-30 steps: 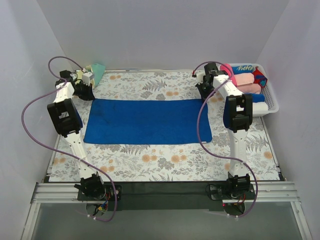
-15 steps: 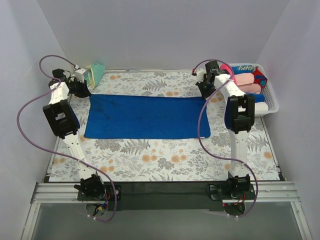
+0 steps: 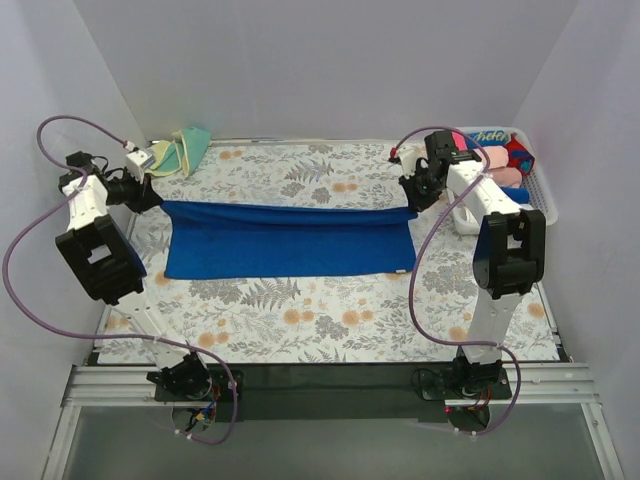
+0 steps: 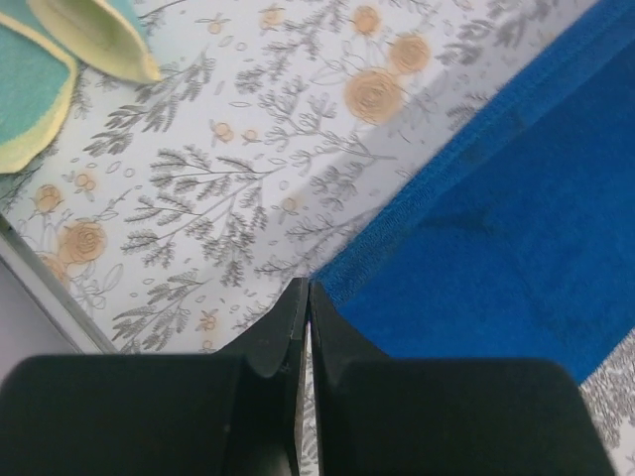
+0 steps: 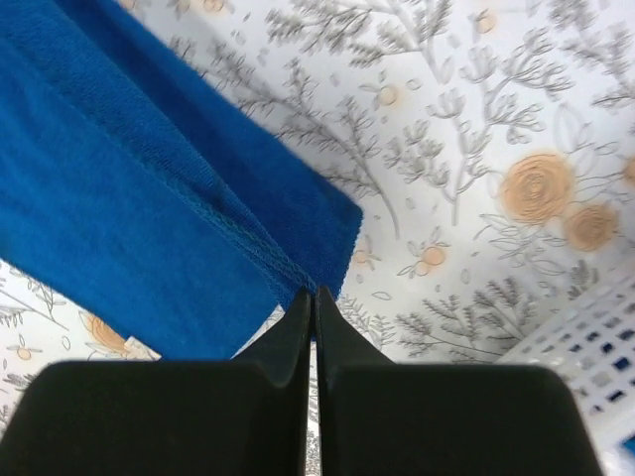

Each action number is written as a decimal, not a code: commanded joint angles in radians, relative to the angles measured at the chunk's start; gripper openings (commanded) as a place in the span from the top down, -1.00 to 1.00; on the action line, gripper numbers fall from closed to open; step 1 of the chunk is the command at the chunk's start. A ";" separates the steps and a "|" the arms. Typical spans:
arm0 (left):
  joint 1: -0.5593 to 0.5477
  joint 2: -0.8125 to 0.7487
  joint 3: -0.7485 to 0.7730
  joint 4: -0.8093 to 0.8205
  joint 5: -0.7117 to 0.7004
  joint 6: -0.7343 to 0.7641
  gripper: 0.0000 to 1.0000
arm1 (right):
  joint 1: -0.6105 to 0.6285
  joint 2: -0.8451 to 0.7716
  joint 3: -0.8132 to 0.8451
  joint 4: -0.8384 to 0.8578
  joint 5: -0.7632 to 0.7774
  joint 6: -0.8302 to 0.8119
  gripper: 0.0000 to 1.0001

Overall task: Roll the towels
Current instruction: Fold the towel

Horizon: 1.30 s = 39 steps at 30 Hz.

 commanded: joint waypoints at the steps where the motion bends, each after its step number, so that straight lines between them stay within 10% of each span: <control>1: 0.012 -0.128 -0.095 -0.108 0.034 0.210 1.00 | -0.004 -0.070 -0.105 -0.010 -0.036 -0.065 0.97; 14: 0.079 -0.280 -0.526 -0.047 -0.135 0.409 1.00 | -0.002 -0.103 -0.342 0.010 -0.048 -0.141 0.97; 28: 0.098 -0.240 -0.328 -0.151 -0.054 0.347 1.00 | -0.004 -0.181 -0.234 -0.041 -0.037 -0.150 0.97; 39: 0.134 -0.280 -0.467 -0.199 -0.124 0.470 1.00 | -0.002 -0.222 -0.460 -0.022 -0.051 -0.194 0.97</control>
